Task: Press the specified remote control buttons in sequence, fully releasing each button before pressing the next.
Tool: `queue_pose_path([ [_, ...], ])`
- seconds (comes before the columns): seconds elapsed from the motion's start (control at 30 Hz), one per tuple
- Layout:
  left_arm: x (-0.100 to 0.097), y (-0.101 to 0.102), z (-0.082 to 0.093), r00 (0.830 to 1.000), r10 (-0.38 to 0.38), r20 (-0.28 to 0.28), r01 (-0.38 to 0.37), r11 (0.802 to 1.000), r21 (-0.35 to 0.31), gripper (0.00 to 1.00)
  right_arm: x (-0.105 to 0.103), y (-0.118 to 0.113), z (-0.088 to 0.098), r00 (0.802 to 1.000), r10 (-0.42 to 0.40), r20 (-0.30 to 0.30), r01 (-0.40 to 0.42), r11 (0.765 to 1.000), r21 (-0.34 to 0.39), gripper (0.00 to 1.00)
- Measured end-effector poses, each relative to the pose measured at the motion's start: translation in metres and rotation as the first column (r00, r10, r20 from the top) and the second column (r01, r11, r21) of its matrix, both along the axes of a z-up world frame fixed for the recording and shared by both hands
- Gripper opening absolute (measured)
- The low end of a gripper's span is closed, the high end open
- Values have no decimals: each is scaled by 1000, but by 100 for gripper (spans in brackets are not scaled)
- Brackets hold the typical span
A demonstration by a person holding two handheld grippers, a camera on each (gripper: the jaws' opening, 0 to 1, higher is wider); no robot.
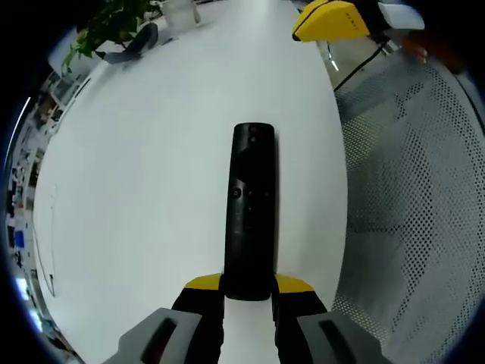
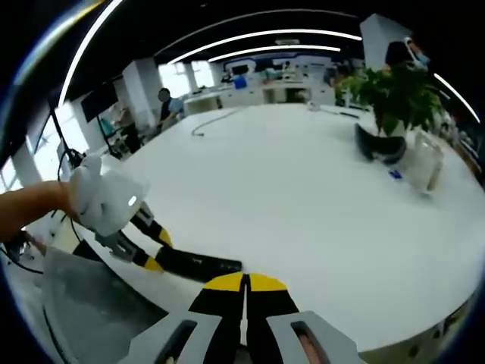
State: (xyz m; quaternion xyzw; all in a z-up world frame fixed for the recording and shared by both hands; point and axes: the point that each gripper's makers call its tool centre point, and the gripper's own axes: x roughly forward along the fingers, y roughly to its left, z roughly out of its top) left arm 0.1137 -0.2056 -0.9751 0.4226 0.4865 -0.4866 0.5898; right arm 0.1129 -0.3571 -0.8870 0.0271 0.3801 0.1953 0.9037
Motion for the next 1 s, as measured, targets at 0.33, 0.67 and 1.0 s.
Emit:
queue_pose_path([
  [0.33, -17, 0, 1, 1000, 16, 0, -16, 999, -39, 23, -6, 7, -9, 997, 30, -71, -30, 1000, -1, 0],
  [0.67, -32, -3, 1, 1000, 30, 7, -30, 997, -69, 23, -19, 30, -19, 965, 139, -224, -129, 990, 59, 0],
  [1.0, -48, -6, 1, 998, 67, 20, -64, 990, -122, 23, -10, 43, -41, 869, 98, -484, 9, 977, 215, 0],
])
